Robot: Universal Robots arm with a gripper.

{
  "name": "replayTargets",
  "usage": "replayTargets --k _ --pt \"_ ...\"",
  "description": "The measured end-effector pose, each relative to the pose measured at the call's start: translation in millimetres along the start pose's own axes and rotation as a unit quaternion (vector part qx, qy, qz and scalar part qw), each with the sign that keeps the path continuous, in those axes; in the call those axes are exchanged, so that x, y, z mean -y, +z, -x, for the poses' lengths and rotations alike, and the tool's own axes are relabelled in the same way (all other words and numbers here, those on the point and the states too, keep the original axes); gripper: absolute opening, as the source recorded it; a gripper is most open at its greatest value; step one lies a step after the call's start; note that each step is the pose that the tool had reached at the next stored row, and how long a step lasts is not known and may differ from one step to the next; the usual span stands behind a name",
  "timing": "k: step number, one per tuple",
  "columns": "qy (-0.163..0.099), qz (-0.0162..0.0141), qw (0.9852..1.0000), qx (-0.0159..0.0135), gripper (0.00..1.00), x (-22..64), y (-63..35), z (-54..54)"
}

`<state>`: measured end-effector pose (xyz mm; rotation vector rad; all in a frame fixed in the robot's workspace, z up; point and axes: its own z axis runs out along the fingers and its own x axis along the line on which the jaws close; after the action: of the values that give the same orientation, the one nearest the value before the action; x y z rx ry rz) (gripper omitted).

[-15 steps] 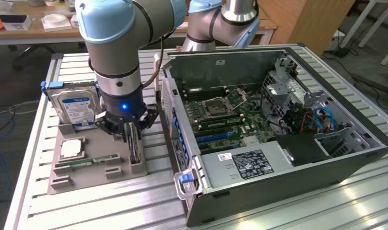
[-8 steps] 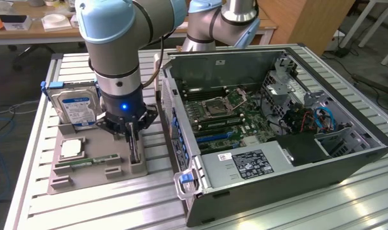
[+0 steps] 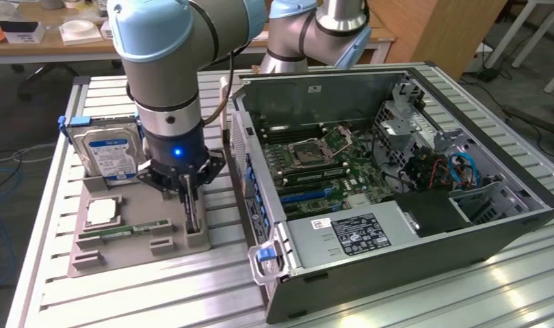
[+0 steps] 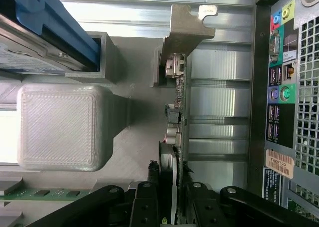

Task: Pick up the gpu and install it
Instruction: 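Pick up the gpu and move the gpu toward the slot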

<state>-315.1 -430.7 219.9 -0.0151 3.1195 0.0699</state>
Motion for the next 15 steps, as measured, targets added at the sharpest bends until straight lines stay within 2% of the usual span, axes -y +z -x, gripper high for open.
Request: replayTargets --k 3,15 --pt "0.000 0.0001 1.0000 0.0001 0.27 -0.3 -5.7 0.1" --pt "0.000 0.0000 1.0000 0.0000 0.27 -2.7 -60.0 1.3"
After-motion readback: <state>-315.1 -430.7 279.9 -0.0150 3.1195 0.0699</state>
